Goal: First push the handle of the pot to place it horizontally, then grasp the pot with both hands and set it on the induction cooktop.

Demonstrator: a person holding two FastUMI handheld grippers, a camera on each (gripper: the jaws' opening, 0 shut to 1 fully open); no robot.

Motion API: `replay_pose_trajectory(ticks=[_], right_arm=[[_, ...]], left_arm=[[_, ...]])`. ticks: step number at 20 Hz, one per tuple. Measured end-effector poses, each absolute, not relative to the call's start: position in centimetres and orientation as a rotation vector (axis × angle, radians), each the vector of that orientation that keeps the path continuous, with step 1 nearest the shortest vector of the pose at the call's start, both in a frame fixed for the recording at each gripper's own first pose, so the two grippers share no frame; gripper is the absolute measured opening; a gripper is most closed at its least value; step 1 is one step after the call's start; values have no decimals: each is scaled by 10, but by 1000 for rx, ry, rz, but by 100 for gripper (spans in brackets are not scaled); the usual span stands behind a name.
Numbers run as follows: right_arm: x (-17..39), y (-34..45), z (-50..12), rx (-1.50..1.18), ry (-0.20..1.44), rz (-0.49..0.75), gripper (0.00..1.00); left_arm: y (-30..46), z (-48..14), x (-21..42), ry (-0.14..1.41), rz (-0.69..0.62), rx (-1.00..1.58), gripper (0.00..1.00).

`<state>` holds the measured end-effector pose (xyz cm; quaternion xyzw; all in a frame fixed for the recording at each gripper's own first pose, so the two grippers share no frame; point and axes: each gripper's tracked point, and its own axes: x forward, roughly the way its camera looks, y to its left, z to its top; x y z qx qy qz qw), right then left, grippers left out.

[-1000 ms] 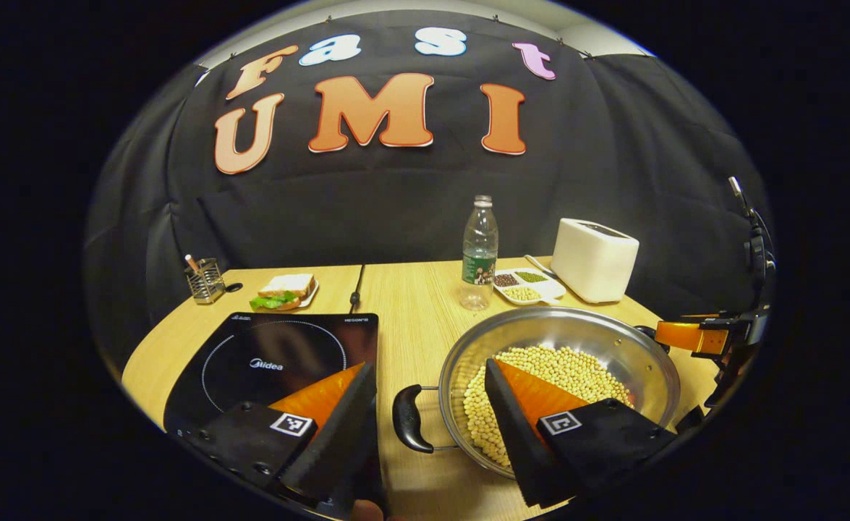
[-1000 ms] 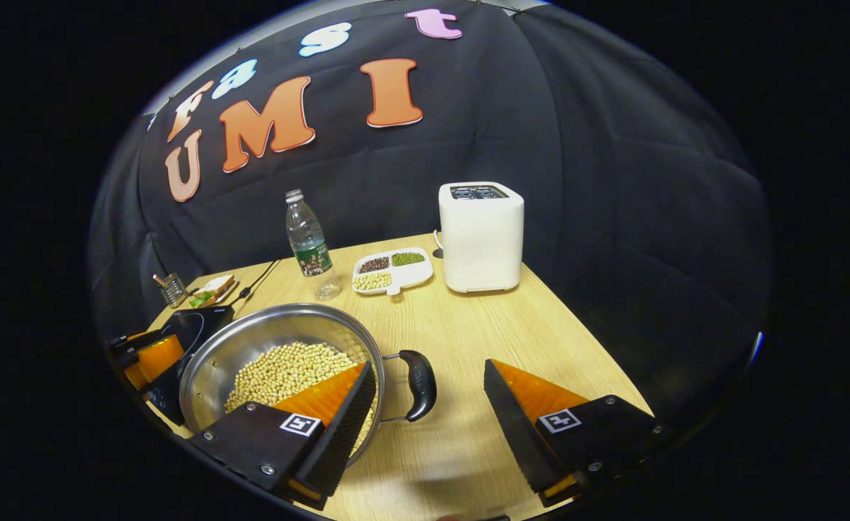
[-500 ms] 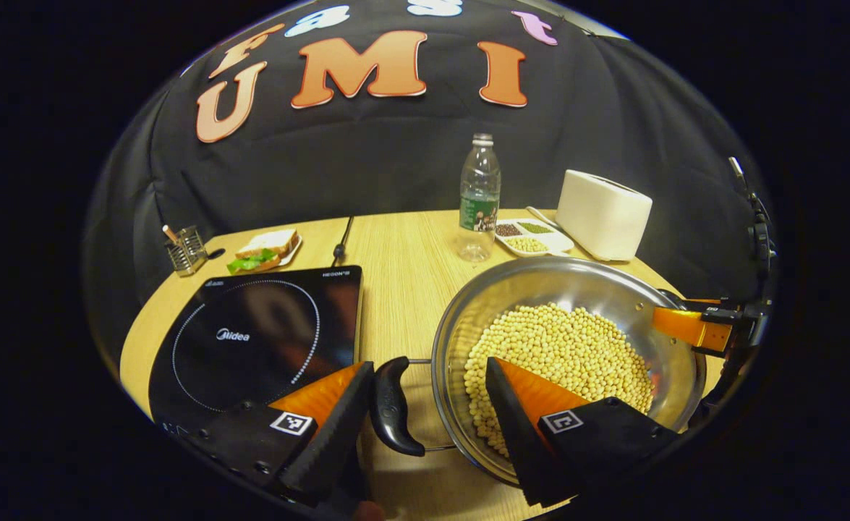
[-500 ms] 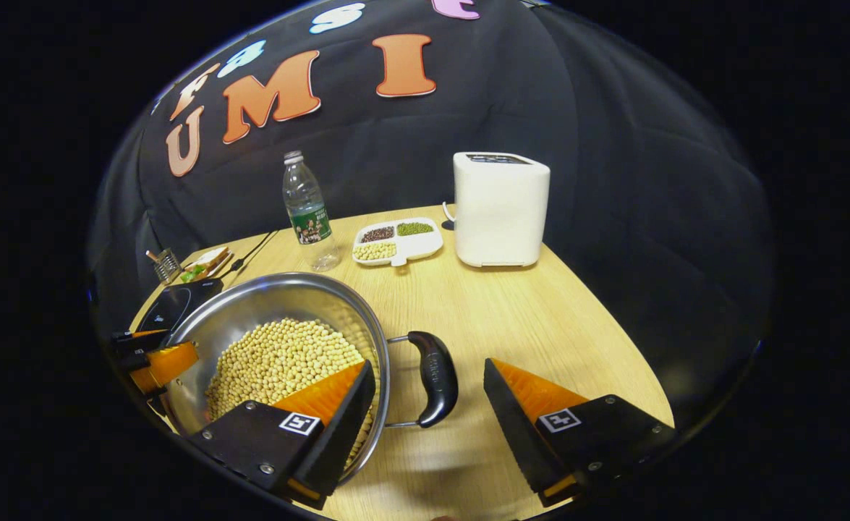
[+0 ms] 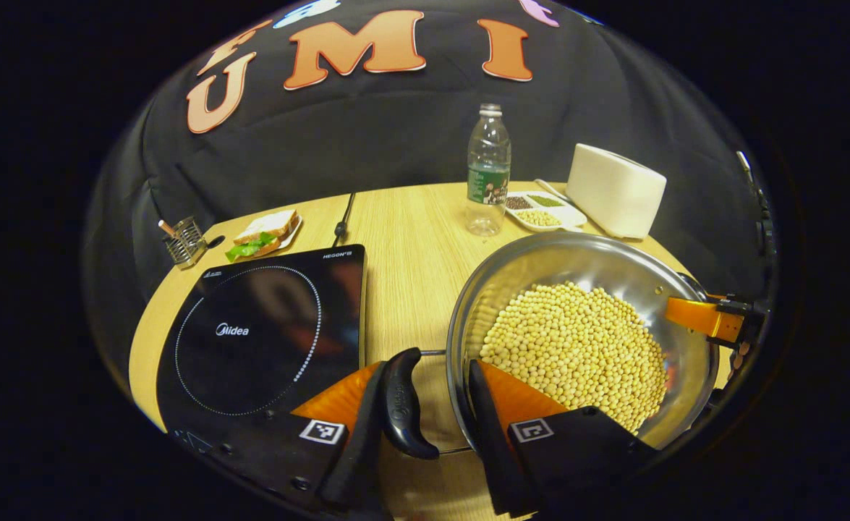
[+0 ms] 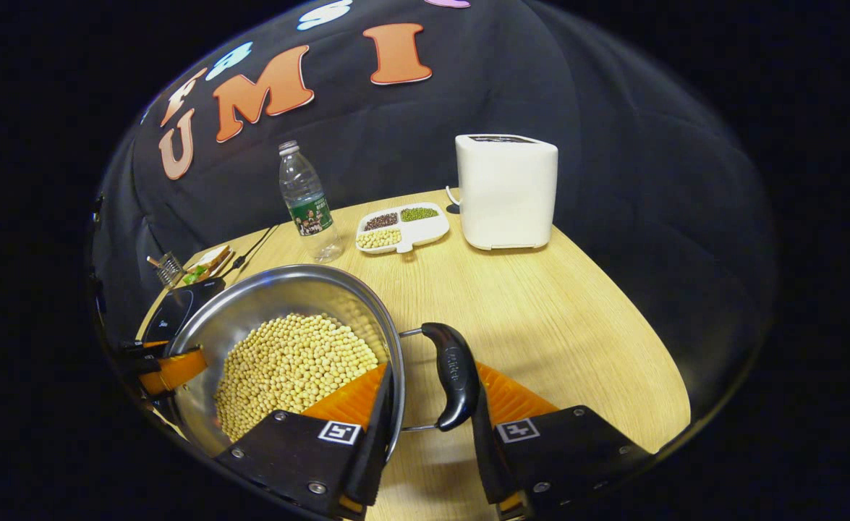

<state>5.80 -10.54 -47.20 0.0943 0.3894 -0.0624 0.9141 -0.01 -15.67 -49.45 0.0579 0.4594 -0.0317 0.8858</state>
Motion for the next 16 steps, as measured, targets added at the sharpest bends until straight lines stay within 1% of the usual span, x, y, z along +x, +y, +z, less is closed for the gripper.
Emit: replay_pose_trajectory(ticks=[1, 2, 3, 5, 9, 12, 13, 14, 16], right_arm=[[58, -105, -471, 202, 802, -133, 50], [59, -105, -470, 218, 800, -141, 49], [58, -105, -470, 233, 805, -145, 46], [56, -105, -464, 257, 802, -150, 45], [55, -105, -439, 282, 767, -154, 44], [54, -102, -417, 279, 744, -160, 44], [54, -99, -408, 275, 736, -160, 39], [54, -97, -400, 273, 728, -160, 44], [56, -91, -384, 274, 711, -158, 44]], left_arm=[[-158, -494, 4, 953, -64, 112, 65], [-158, -494, 4, 963, -64, 104, 63], [-156, -493, 3, 965, -56, 97, 60], [-157, -489, 3, 983, -57, 78, 61], [-151, -468, 7, 931, -78, 98, 61], [-154, -436, 11, 920, -91, 86, 60], [-152, -429, 12, 914, -95, 85, 58], [-150, -421, 14, 906, -97, 84, 57], [-144, -403, 17, 889, -99, 80, 57]])
